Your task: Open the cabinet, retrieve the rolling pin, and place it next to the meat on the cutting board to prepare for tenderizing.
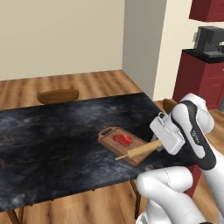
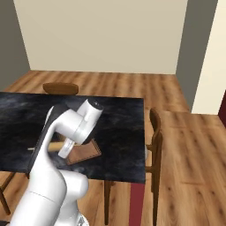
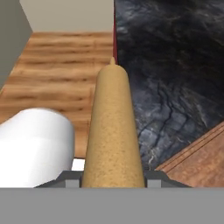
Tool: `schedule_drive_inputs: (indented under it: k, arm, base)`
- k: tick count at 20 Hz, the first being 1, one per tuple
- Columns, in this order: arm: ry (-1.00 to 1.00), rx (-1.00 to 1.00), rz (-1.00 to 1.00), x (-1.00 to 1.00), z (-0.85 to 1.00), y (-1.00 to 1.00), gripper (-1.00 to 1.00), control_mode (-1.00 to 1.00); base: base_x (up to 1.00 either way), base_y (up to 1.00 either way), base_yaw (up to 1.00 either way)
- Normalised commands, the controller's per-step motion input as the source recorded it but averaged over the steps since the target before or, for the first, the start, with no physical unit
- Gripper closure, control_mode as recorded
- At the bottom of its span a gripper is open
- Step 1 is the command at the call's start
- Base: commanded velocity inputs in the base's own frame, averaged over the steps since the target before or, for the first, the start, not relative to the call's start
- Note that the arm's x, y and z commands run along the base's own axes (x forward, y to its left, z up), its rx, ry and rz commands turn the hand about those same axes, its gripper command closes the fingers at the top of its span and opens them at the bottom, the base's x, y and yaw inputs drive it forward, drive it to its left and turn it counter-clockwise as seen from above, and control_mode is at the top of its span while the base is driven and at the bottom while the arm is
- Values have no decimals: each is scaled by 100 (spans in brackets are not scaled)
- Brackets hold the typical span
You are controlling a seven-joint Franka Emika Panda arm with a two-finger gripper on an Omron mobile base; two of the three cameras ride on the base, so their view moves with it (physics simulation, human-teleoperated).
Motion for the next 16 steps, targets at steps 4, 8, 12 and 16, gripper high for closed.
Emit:
schedule_drive_inputs:
  k: [4, 8, 12, 16]
  arm:
    - [2, 0, 0, 26, -35, -4, 100, -100]
    - [0, 0, 0, 31, -31, -3, 100, -100]
    - [0, 0, 0, 26, -31, 0, 100, -100]
    - [0, 0, 0, 21, -30, 0, 100, -100]
  base:
    - [0, 0, 0]
    - [0, 0, 0]
    - [0, 0, 0]
    - [0, 0, 0]
